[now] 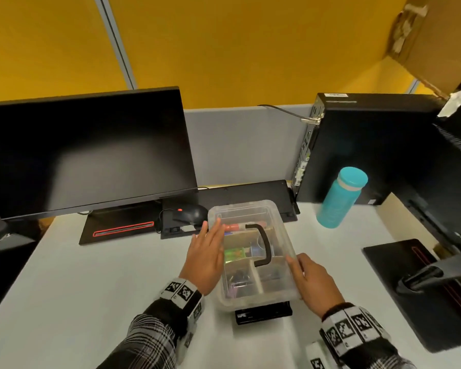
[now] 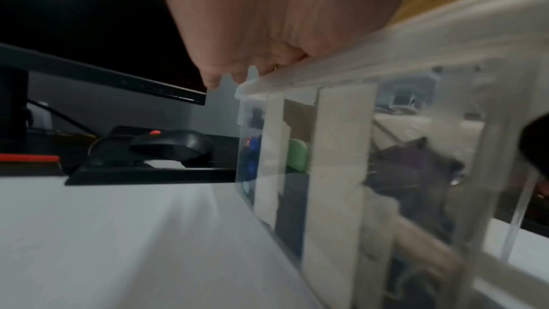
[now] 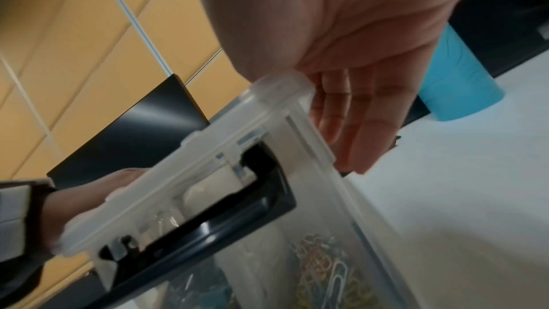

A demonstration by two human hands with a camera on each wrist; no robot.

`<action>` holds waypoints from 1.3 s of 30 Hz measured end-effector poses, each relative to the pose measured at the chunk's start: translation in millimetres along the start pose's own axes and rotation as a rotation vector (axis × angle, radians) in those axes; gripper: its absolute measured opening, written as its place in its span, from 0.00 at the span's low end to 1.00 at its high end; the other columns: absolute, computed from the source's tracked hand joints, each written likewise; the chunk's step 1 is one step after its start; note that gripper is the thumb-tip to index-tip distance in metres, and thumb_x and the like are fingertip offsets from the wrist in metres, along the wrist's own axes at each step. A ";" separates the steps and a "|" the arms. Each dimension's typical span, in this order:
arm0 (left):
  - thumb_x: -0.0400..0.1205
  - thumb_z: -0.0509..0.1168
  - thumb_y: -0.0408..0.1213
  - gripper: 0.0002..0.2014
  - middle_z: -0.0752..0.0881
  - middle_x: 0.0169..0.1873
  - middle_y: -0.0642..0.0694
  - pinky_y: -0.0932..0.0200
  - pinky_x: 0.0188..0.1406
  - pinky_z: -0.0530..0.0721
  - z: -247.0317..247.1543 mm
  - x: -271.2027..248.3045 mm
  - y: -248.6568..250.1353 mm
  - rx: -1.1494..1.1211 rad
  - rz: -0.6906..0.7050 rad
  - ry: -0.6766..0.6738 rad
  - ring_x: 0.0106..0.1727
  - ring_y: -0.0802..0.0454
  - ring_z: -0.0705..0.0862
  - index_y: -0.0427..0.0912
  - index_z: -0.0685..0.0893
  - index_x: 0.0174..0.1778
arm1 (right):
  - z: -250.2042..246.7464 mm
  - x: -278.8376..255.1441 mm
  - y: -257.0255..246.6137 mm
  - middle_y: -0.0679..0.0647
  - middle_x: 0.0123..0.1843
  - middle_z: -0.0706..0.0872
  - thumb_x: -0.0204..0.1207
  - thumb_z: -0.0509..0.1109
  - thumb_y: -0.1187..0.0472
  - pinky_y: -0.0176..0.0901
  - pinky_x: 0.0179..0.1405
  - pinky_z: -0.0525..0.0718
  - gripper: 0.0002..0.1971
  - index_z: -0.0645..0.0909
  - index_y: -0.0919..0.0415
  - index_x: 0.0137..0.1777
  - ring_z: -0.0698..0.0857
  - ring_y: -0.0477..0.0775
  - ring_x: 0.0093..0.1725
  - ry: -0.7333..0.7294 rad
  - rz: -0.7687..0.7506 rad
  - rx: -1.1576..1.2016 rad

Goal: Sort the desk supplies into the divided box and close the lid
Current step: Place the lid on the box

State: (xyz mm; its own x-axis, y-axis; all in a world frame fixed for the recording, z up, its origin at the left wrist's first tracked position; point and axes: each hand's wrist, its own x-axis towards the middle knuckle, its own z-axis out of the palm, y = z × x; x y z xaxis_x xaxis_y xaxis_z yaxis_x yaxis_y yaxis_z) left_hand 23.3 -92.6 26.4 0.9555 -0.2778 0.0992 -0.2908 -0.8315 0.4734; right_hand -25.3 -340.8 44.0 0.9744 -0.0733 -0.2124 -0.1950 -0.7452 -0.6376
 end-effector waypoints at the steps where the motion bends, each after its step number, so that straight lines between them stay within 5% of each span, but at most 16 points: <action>1: 0.83 0.35 0.54 0.30 0.49 0.83 0.56 0.46 0.84 0.45 -4.5 -5.4 -1.7 0.067 0.019 -0.033 0.82 0.57 0.37 0.53 0.50 0.83 | -2.1 0.4 1.8 0.47 0.34 0.81 0.82 0.50 0.41 0.46 0.38 0.78 0.18 0.71 0.52 0.41 0.81 0.49 0.36 0.008 -0.024 -0.020; 6: 0.81 0.48 0.65 0.31 0.56 0.77 0.68 0.56 0.81 0.36 -38.5 -28.0 -7.0 0.222 0.180 -0.084 0.82 0.61 0.42 0.64 0.50 0.81 | -17.0 19.5 10.6 0.48 0.35 0.83 0.77 0.55 0.34 0.48 0.41 0.82 0.20 0.75 0.50 0.42 0.82 0.50 0.36 0.041 -0.006 -0.063; 9: 0.74 0.55 0.73 0.41 0.62 0.75 0.62 0.62 0.76 0.58 -47.4 -46.8 -11.0 0.259 0.239 -0.133 0.77 0.61 0.59 0.59 0.55 0.81 | -28.7 35.8 7.7 0.48 0.41 0.84 0.70 0.57 0.27 0.46 0.41 0.79 0.26 0.75 0.50 0.47 0.82 0.51 0.40 0.008 0.087 -0.118; 11: 0.73 0.54 0.74 0.40 0.73 0.66 0.56 0.63 0.65 0.75 -43.5 -55.4 -16.8 0.337 0.249 -0.108 0.64 0.59 0.70 0.54 0.67 0.77 | -32.8 46.5 3.8 0.49 0.46 0.84 0.69 0.56 0.25 0.47 0.46 0.79 0.29 0.75 0.50 0.52 0.83 0.53 0.45 -0.019 0.105 -0.158; 14: 0.74 0.50 0.76 0.39 0.82 0.52 0.53 0.59 0.51 0.83 -36.3 -55.3 -18.6 0.454 0.226 -0.033 0.51 0.55 0.80 0.51 0.78 0.69 | -33.7 56.5 2.9 0.53 0.55 0.85 0.71 0.53 0.27 0.52 0.58 0.80 0.32 0.75 0.52 0.60 0.83 0.55 0.52 -0.020 0.095 -0.068; 18: 0.71 0.49 0.78 0.36 0.82 0.48 0.53 0.56 0.43 0.82 -29.4 -47.7 -3.1 0.499 0.140 0.056 0.44 0.52 0.79 0.52 0.80 0.57 | -29.4 53.6 -2.5 0.56 0.68 0.79 0.70 0.58 0.28 0.59 0.64 0.80 0.38 0.67 0.54 0.72 0.82 0.58 0.60 -0.147 0.121 0.134; 21: 0.71 0.48 0.78 0.37 0.80 0.46 0.51 0.54 0.42 0.81 -24.0 -35.7 14.4 0.549 0.065 0.073 0.42 0.50 0.77 0.49 0.79 0.53 | -17.7 50.5 -16.1 0.58 0.77 0.69 0.73 0.63 0.33 0.53 0.71 0.73 0.41 0.58 0.56 0.79 0.75 0.59 0.70 -0.199 0.082 0.190; 26: 0.72 0.45 0.77 0.38 0.77 0.56 0.47 0.50 0.56 0.77 -11.8 -12.7 37.4 0.568 0.002 -0.007 0.53 0.47 0.76 0.47 0.72 0.60 | 6.7 69.4 -31.0 0.61 0.78 0.64 0.65 0.66 0.28 0.62 0.71 0.73 0.51 0.52 0.56 0.81 0.71 0.65 0.72 -0.010 0.122 0.063; 30: 0.72 0.44 0.79 0.37 0.75 0.60 0.53 0.52 0.61 0.75 -13.7 -14.6 17.6 0.356 -0.107 0.125 0.59 0.51 0.74 0.54 0.73 0.63 | 5.4 66.2 -32.1 0.62 0.74 0.69 0.68 0.64 0.29 0.54 0.68 0.74 0.48 0.55 0.58 0.80 0.71 0.62 0.70 0.232 0.001 -0.168; 34: 0.72 0.59 0.71 0.40 0.68 0.73 0.48 0.48 0.68 0.75 -12.9 -25.9 -7.1 -0.009 -0.346 0.267 0.71 0.49 0.71 0.50 0.63 0.75 | 10.0 64.2 -25.7 0.60 0.68 0.74 0.75 0.64 0.40 0.49 0.64 0.75 0.34 0.64 0.57 0.76 0.73 0.58 0.64 0.358 -0.184 -0.220; 39: 0.69 0.70 0.60 0.53 0.63 0.79 0.44 0.42 0.66 0.78 -8.8 -21.9 -7.0 -0.606 -0.638 0.153 0.73 0.41 0.73 0.52 0.43 0.82 | 9.1 68.7 -27.7 0.61 0.70 0.70 0.75 0.65 0.41 0.49 0.64 0.77 0.40 0.55 0.57 0.81 0.74 0.58 0.65 0.339 -0.195 -0.199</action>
State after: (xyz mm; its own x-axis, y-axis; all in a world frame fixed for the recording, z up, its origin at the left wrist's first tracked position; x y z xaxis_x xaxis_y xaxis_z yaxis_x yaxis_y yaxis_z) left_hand 4.8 -76.5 28.6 0.9352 0.2545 -0.2461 0.3330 -0.3963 0.8556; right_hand 46.0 -319.2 40.3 0.9790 -0.1070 0.1737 -0.0108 -0.8773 -0.4799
